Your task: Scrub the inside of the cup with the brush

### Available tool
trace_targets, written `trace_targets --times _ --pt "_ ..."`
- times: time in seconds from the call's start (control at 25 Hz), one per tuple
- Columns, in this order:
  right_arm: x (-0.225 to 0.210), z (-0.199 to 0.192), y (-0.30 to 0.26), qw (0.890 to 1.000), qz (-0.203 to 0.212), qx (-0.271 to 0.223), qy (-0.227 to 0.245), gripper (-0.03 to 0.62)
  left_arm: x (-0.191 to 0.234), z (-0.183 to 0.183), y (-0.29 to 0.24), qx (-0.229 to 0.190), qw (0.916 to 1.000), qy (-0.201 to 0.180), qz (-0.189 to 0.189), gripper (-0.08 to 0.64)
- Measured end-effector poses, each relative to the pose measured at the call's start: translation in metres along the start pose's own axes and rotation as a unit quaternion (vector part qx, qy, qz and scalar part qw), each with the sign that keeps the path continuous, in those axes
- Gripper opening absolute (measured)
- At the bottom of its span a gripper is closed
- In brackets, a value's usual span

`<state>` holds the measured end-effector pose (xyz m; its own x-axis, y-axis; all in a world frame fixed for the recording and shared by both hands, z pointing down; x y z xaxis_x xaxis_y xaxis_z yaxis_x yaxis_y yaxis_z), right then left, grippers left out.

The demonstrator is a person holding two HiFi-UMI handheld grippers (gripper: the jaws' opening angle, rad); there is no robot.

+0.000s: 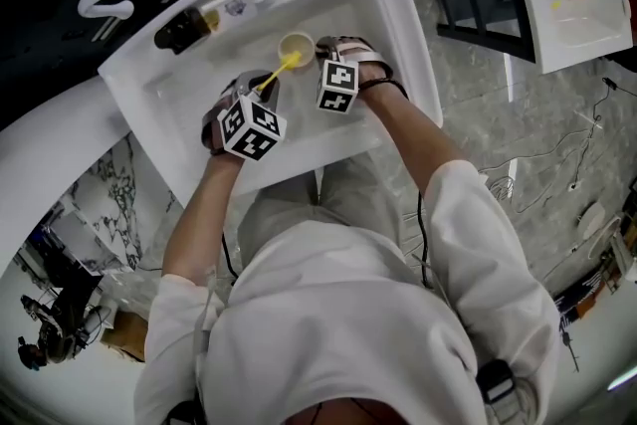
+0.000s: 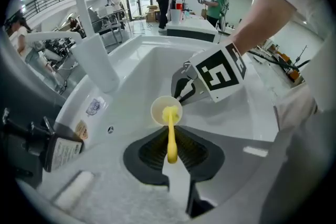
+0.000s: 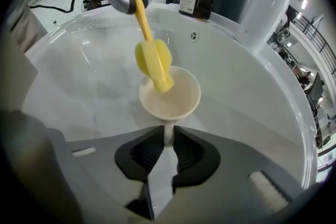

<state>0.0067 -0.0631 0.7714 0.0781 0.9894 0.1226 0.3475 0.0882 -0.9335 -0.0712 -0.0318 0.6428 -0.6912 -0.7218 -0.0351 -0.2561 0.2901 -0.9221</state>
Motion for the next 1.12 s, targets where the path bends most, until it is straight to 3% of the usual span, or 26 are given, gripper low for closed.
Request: trace_targets --times 0.28,0.48,0.76,1.12 --pt "0.003 0.001 0.001 1.0 -0.001 -0.001 -0.004 0.051 -0.009 0.001 -0.03 0.055 0.9949 -0.084 -0.004 0.04" --pt "0.004 0.001 0.001 1.0 0.001 -0.005 -0.005 0.051 -0.019 0.008 -0.041 0.068 0.9881 -0.138 -0.009 0.04" --pt "0.007 0.001 0.003 1.0 0.001 -0.006 -0.009 0.051 -0.017 0.02 -0.056 0.073 0.984 -0.162 -0.011 0.04" --pt "0.007 0.001 0.002 1.0 0.006 -0.007 -0.023 0.051 0.021 0.033 -0.052 0.083 0.9841 -0.154 0.028 0.041"
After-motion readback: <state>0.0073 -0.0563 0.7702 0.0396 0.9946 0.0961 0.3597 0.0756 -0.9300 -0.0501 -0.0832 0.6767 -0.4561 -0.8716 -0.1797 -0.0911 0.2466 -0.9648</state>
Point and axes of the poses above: the fingertips, and each gripper's own axes: y backward along the fingers, x to its left, z out of its top, the point moved 1 cm from there along y, backward along the fingers, and after that the axes turned 2 degrees about z, right-handed, at the moved point
